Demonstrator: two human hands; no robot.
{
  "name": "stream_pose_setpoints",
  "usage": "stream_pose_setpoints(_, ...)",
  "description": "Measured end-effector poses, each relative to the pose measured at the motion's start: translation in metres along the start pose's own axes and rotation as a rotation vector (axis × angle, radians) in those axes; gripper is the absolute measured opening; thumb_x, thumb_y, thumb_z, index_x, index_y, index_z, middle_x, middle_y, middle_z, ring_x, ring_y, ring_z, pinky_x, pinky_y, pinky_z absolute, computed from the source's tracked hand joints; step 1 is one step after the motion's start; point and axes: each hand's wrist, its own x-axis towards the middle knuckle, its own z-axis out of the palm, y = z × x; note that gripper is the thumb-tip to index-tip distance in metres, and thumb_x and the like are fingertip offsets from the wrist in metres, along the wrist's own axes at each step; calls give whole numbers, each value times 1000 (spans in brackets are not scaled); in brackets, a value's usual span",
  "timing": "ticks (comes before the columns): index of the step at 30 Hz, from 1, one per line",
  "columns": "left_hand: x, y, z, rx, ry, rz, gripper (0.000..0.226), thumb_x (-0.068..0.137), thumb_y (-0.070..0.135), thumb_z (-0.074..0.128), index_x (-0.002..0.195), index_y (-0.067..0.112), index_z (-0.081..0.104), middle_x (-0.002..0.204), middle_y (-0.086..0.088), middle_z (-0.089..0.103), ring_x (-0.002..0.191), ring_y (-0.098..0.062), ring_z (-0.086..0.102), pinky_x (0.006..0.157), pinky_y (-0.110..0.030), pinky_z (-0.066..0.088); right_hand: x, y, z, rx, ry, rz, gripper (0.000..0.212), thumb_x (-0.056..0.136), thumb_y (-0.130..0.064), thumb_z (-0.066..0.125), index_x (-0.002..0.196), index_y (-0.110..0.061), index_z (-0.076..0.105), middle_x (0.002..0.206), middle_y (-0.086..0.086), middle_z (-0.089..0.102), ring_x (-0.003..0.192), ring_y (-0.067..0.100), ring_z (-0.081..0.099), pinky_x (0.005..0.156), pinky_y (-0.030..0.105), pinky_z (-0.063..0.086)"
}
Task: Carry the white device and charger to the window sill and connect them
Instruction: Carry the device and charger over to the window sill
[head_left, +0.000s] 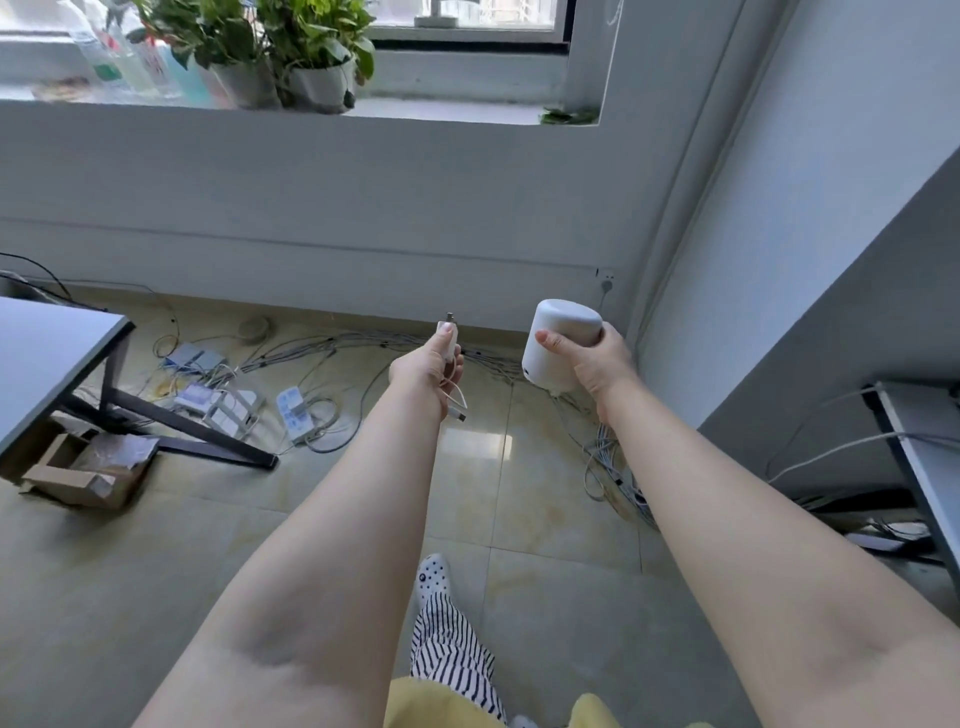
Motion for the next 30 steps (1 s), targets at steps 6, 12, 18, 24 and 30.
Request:
stream_pose_setpoints(6, 74, 42, 25, 47, -19, -4, 20, 81, 26, 73, 73, 10, 63, 71, -4, 61, 56, -10, 57, 48, -14, 50, 75, -16, 34, -5, 44, 8, 66, 66, -32, 85, 122, -15, 57, 122, 5, 64, 108, 23, 60, 88, 38, 52)
stream_pose_setpoints(12, 163, 101, 48, 152, -56, -52, 22, 81, 31, 72, 74, 12, 63, 71, -2, 60, 59, -12, 54, 56, -20, 47, 155, -34, 93, -7, 47, 42, 69, 65, -37, 84, 125, -16, 55, 122, 3, 63, 109, 22, 60, 86, 35, 50)
stream_pose_setpoints(18, 234, 145, 56, 221, -22, -84, 24, 80, 32, 74, 71, 13, 62, 70, -1, 60, 59, -12, 55, 51, -25, 46, 214, -45, 141, 5, 70, 68, 69, 66, -37, 84, 125, -16, 56, 121, 1, 64, 109, 21, 60, 82, 32, 48)
stream_pose_setpoints(24, 289, 169, 69, 240, -32, -114, 24, 80, 35, 73, 72, 15, 62, 71, 1, 60, 59, -10, 55, 45, -22, 44, 265, -53, 171, 9, 65, 79, 71, 64, -39, 84, 125, -17, 55, 122, 1, 64, 110, 21, 61, 83, 33, 49)
stream_pose_setpoints(30, 341, 195, 93, 211, -18, -98, 24, 80, 33, 73, 70, 14, 62, 71, -1, 61, 61, -12, 56, 52, -28, 44, 324, -63, 197, 16, 35, 88, 69, 66, -37, 84, 125, -17, 55, 121, 1, 63, 106, 20, 60, 71, 26, 47)
